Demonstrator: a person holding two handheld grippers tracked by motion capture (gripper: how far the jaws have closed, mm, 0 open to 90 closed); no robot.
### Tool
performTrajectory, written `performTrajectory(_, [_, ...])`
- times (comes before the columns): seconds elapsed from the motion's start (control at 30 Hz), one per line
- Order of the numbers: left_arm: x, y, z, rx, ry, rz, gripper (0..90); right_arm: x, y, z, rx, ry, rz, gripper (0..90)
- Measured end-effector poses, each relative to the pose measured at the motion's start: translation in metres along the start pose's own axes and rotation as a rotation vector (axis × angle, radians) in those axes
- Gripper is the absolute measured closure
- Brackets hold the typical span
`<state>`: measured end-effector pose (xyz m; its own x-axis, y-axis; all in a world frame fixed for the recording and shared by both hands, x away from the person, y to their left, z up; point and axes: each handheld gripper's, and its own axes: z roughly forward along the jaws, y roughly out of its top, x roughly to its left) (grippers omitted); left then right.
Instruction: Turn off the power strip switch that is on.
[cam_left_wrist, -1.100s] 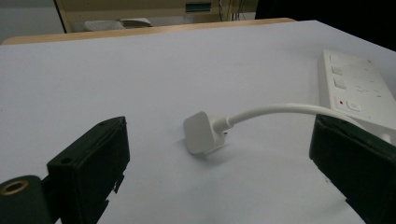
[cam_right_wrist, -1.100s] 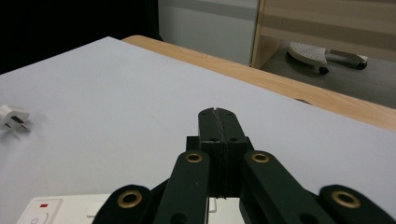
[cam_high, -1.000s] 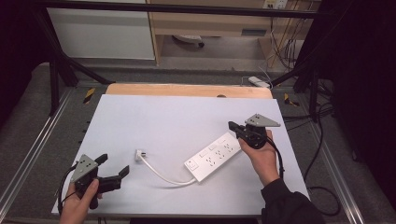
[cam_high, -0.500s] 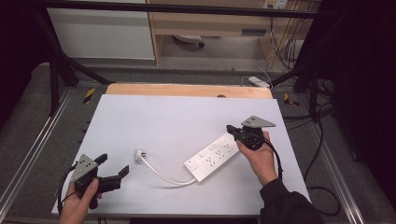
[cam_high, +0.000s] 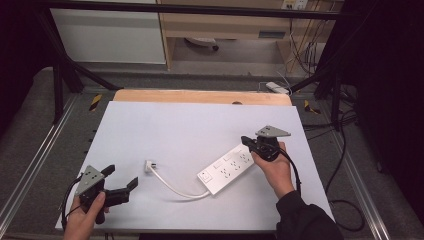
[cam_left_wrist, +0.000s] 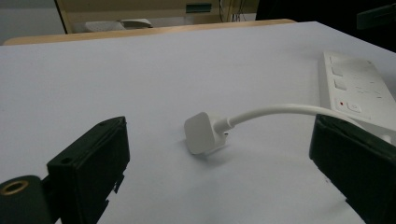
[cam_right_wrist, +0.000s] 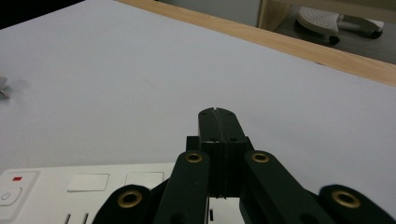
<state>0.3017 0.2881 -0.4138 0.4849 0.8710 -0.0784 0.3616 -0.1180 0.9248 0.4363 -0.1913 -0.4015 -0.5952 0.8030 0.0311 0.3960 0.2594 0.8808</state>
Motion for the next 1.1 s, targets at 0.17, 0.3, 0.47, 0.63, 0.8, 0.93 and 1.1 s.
performTrajectory(0.17, [0.000, 0.000, 0.000, -0.001, 0.000, -0.002, 5.2, 0.000, -0.003, 0.005, 0.016, 0.002, 0.001, 90.0])
performTrajectory(0.3, [0.000, 0.000, 0.000, 0.000, 0.000, 0.000, 5.2, -0.001, -0.005, 0.006, 0.024, 0.001, 0.003, 90.0])
performTrajectory(0.47, [0.000, 0.000, 0.000, -0.001, 0.000, -0.001, 5.2, -0.002, -0.007, 0.006, 0.027, -0.001, 0.008, 90.0])
performTrajectory(0.63, [0.000, 0.000, 0.000, -0.001, 0.000, -0.001, 5.2, -0.002, -0.009, 0.008, 0.036, -0.002, 0.006, 90.0])
performTrajectory(0.8, [0.000, 0.000, 0.000, 0.000, 0.000, -0.001, 5.2, -0.002, -0.011, 0.010, 0.043, -0.001, 0.007, 90.0])
performTrajectory(0.93, [0.000, 0.000, 0.000, 0.001, -0.002, -0.001, 5.2, -0.003, -0.015, 0.013, 0.055, -0.005, 0.011, 90.0])
performTrajectory(1.1, [0.000, 0.000, 0.000, 0.001, -0.001, 0.000, 5.2, -0.003, -0.016, 0.017, 0.061, -0.005, 0.019, 90.0])
